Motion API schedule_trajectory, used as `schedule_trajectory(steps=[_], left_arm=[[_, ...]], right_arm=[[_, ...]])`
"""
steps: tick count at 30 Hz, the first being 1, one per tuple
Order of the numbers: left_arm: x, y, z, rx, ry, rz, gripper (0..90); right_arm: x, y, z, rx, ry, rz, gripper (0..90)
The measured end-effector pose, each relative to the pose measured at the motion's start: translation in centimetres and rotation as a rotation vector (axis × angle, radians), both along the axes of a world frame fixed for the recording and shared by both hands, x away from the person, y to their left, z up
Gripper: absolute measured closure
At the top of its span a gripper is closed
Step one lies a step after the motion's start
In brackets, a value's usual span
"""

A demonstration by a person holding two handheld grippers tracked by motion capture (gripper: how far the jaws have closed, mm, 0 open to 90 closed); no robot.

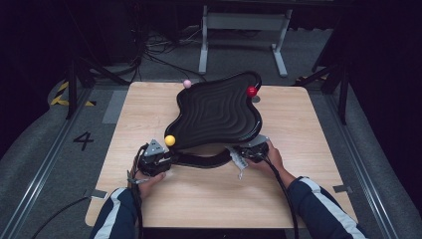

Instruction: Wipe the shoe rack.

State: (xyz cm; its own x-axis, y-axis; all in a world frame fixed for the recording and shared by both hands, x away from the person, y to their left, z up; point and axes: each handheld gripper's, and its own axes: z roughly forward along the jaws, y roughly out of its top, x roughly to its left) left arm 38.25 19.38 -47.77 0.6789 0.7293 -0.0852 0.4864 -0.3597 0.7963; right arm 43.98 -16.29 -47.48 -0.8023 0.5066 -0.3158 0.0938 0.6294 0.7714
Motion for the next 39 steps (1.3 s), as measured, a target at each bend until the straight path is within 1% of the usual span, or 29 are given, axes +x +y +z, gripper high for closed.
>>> schedule_trajectory(steps=[1, 3, 4, 5, 6, 7, 9, 10, 11, 12, 14, 15, 16, 18, 19, 21, 22, 23, 24, 25, 26, 28, 30, 31, 32, 33, 35, 37, 39], left_arm=[[-0.2, -0.1, 0.0, -0.002, -0.002, 0.002, 72.4], [-0.5, -0.4, 0.0, -0.001, 0.003, 0.007, 72.4], [-0.6, -0.4, -0.1, -0.005, -0.003, 0.005, 72.4], [-0.7, -0.5, 0.0, 0.007, -0.001, 0.001, 72.4], [-0.8, -0.6, 0.0, -0.003, -0.003, 0.000, 72.5], [-1.0, -0.7, 0.0, 0.000, -0.004, 0.001, 72.5], [-1.1, -0.8, 0.0, 0.000, -0.002, 0.006, 72.5], [-1.2, -0.8, 0.0, 0.003, -0.002, 0.006, 72.4], [-1.2, -0.8, 0.0, 0.010, -0.004, 0.003, 72.4], [-1.3, -0.9, -0.1, -0.002, 0.000, 0.005, 72.4], [-1.4, -0.9, -0.1, -0.001, -0.001, 0.002, 72.4], [-1.4, -0.9, 0.0, 0.000, 0.000, 0.000, 72.4], [-1.4, -0.9, 0.0, 0.000, 0.000, 0.000, 72.3], [-1.3, -0.8, 0.0, 0.002, 0.010, -0.006, 72.2], [-1.3, -0.8, 0.0, 0.005, 0.010, -0.008, 72.1], [-1.2, -0.8, -0.1, -0.006, 0.010, -0.010, 72.0], [-1.2, -0.8, -0.1, -0.006, 0.010, -0.010, 72.0], [-1.2, -0.8, 0.0, -0.003, 0.008, -0.013, 72.0], [-1.2, -0.8, 0.0, -0.003, 0.008, -0.014, 72.0], [-1.2, -0.8, 0.0, -0.001, 0.012, -0.015, 72.0], [-1.2, -0.8, 0.0, 0.005, 0.012, -0.016, 72.0], [-1.2, -0.9, 0.0, 0.000, 0.011, -0.017, 72.0], [-1.2, -0.9, 0.0, 0.003, 0.009, -0.026, 71.9], [-1.2, -0.9, 0.0, 0.003, 0.009, -0.026, 72.0], [-1.1, -1.0, 0.0, 0.011, 0.001, -0.032, 72.0], [-1.2, -1.0, -0.1, 0.000, 0.010, -0.029, 72.0], [-1.2, -1.0, -0.1, 0.003, 0.009, -0.028, 72.1], [-1.2, -1.1, 0.0, 0.009, 0.005, -0.027, 72.2], [-1.4, -1.3, -0.1, 0.010, 0.004, -0.030, 72.3]], right_arm=[[-0.2, 0.0, 0.0, 0.005, 0.012, 0.005, 78.7], [-0.4, 0.1, 0.0, 0.006, 0.020, 0.021, 78.5], [-0.6, 0.2, 0.0, 0.005, 0.019, 0.026, 78.5], [-0.7, 0.2, 0.0, 0.007, 0.029, 0.030, 78.5], [-1.0, 0.4, 0.0, 0.004, 0.027, 0.035, 78.5], [-1.1, 0.5, -0.1, -0.004, 0.020, 0.038, 78.6], [-1.8, 1.0, -0.2, 0.006, 0.034, 0.056, 78.7], [-1.8, 1.2, -0.2, -0.006, 0.018, 0.065, 78.7], [-2.1, 1.4, -0.2, -0.003, 0.024, 0.074, 78.8], [-2.4, 1.7, -0.2, 0.010, 0.035, 0.097, 78.8], [-2.7, 1.9, -0.2, 0.009, 0.032, 0.106, 78.7], [-3.1, 2.2, -0.2, 0.011, 0.042, 0.117, 78.6], [-3.1, 2.2, -0.2, 0.011, 0.042, 0.117, 78.6], [-3.0, 2.3, 0.0, -0.028, 0.008, 0.130, 78.5], [-2.9, 2.2, 0.0, -0.039, 0.001, 0.131, 78.5], [-2.3, 1.6, 0.0, -0.051, -0.009, 0.096, 78.4], [-2.3, 1.6, 0.0, -0.051, -0.009, 0.096, 78.4], [-2.1, 1.2, 0.0, -0.059, -0.019, 0.057, 78.4], [-1.8, 0.8, 0.0, -0.045, -0.006, 0.041, 78.4], [-1.5, 0.4, 0.1, -0.045, -0.011, 0.036, 78.4], [-1.1, 0.0, 0.1, -0.039, -0.012, 0.016, 78.4], [-0.3, -0.9, 0.3, -0.024, -0.018, -0.031, 78.5], [0.1, -1.5, 0.2, -0.017, -0.023, -0.054, 78.7], [0.1, -1.5, 0.2, -0.017, -0.023, -0.054, 78.7], [0.3, -1.8, 0.2, -0.006, -0.015, -0.052, 78.7], [0.3, -1.8, 0.2, -0.010, -0.016, -0.057, 78.8], [0.2, -1.6, 0.2, -0.007, -0.015, -0.056, 78.9], [0.1, -1.5, 0.1, 0.017, 0.007, -0.044, 78.9], [-0.2, -1.2, 0.1, 0.022, 0.021, -0.027, 78.8]])
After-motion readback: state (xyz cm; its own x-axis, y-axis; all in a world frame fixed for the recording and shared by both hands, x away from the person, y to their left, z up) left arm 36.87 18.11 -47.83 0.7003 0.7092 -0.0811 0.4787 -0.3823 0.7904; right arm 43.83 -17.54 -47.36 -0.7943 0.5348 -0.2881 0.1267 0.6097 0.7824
